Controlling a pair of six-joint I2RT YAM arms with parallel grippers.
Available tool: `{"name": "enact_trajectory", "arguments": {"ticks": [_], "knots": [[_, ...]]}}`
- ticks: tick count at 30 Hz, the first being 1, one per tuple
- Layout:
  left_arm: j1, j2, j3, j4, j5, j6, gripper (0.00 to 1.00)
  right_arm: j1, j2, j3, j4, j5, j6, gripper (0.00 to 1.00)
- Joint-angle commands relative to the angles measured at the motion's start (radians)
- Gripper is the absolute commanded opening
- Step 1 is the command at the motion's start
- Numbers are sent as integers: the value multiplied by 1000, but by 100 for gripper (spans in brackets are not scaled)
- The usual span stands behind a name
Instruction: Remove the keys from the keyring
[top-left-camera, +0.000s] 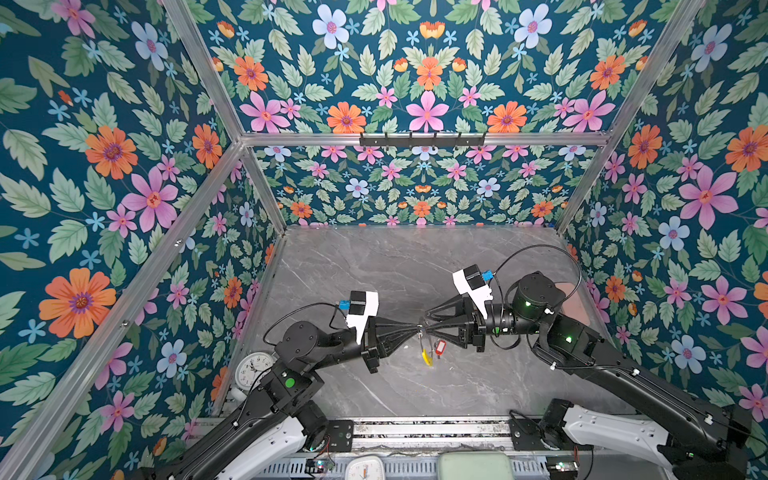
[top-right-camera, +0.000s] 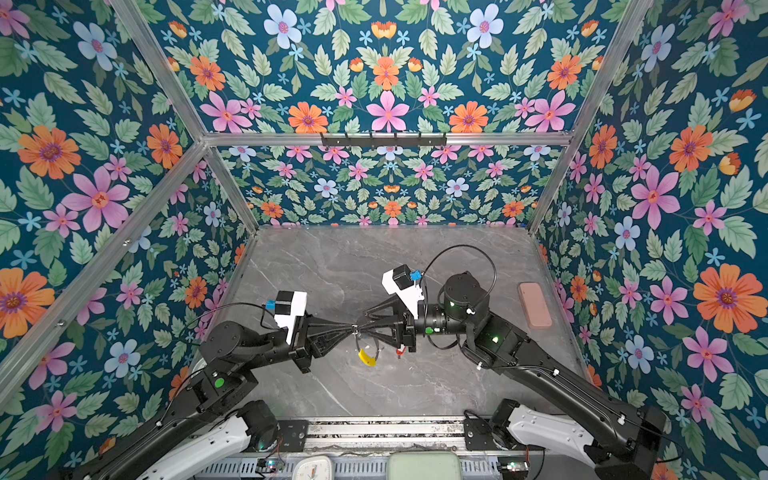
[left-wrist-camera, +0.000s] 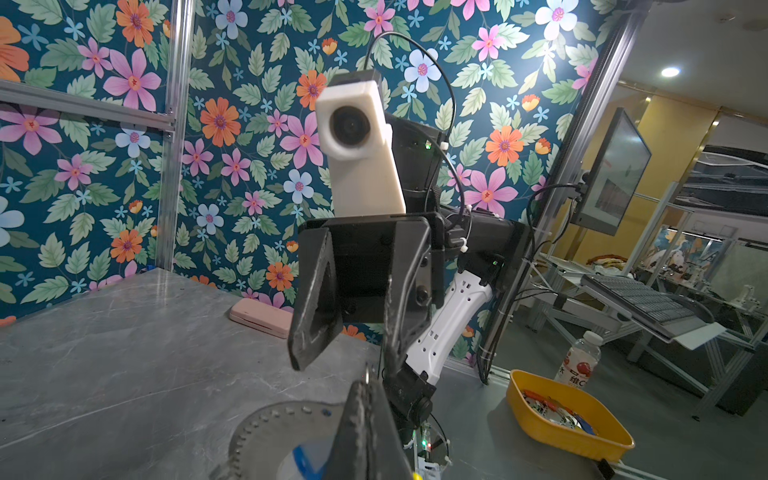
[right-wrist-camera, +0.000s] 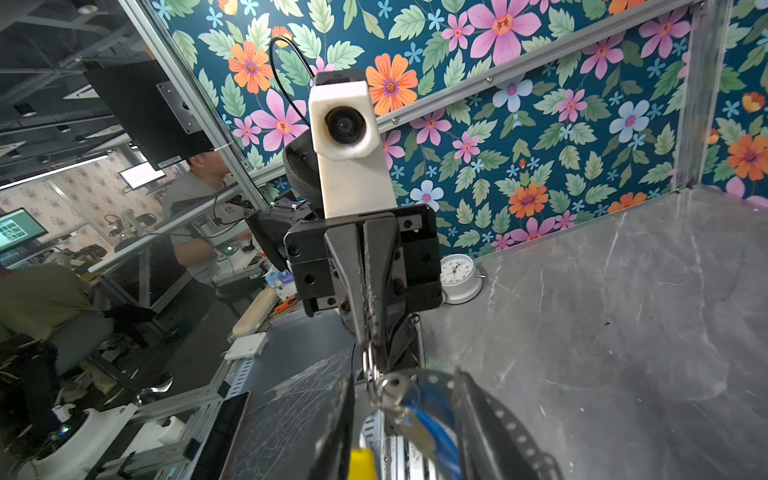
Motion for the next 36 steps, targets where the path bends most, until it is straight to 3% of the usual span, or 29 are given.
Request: {"name": "enact_trajectory", "arguments": {"ticks": [1, 11, 18, 20, 22, 25, 31, 36], "knots": [[1, -2, -2, 39, -26, 1, 0, 5, 6, -1, 68, -29, 29, 35], [1, 9, -2, 34, -50, 5, 0, 17, 21, 5, 65, -32, 23, 21], [1, 20, -1, 34, -57, -2, 0, 19, 24, 20, 27, -26, 11, 0], [1, 26, 7, 18, -54, -9, 0, 20, 17, 31, -10, -3, -2, 0], [1, 24, 24, -34, -54, -6, 22, 20, 5, 59, -101, 28, -40, 0], [1, 20, 61, -144, -43, 17, 38, 20, 13, 133, -304, 62, -116, 0], [2, 112, 204, -390, 72, 81, 38, 20, 68, 282, -658, 83, -257, 0], [2, 192, 281, -486, 161, 112, 31, 19, 103, 358, -784, 114, -312, 0]]}}
